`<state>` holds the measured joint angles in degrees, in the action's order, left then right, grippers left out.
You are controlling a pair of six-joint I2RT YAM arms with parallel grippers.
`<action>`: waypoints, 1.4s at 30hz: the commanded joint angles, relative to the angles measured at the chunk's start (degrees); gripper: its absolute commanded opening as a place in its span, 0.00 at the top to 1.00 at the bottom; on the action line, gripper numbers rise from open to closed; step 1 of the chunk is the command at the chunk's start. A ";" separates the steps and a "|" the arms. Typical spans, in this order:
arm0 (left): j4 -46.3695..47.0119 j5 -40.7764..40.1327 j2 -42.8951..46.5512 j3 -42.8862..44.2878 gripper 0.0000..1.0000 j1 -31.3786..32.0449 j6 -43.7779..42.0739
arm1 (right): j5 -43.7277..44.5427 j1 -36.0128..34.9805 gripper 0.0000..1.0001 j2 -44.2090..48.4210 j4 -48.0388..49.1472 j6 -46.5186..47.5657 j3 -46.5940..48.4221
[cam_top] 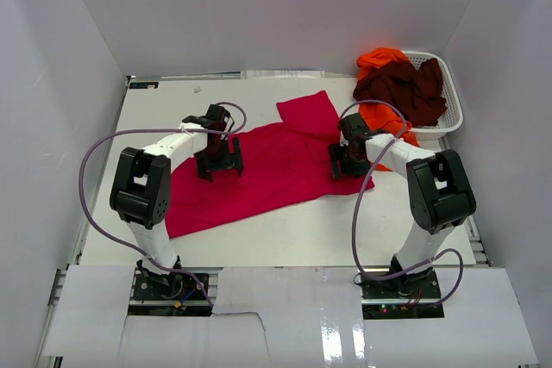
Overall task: Fold and stack the t-shirts
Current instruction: Fold the flattened tshirt in 1/3 of the way
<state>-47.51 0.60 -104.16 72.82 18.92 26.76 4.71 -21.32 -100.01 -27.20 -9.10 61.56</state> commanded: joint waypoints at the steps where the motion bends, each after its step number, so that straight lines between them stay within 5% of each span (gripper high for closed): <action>1: 0.84 -1.74 -0.69 2.33 0.02 -0.02 -1.10 | 2.23 -1.35 0.28 -1.68 -3.82 -2.41 -1.26; 25: -0.39 -10.71 -3.07 3.73 0.02 -3.89 -4.88 | 8.83 -12.51 0.25 12.20 -21.05 -18.49 -17.26; 42: -2.41 -9.39 -1.66 7.43 0.03 -4.15 -3.65 | 15.16 -17.52 0.25 17.48 -21.76 -12.97 0.40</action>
<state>-49.06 -8.60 -108.42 78.70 15.09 22.59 18.74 -37.43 -84.16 -49.12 -24.73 59.77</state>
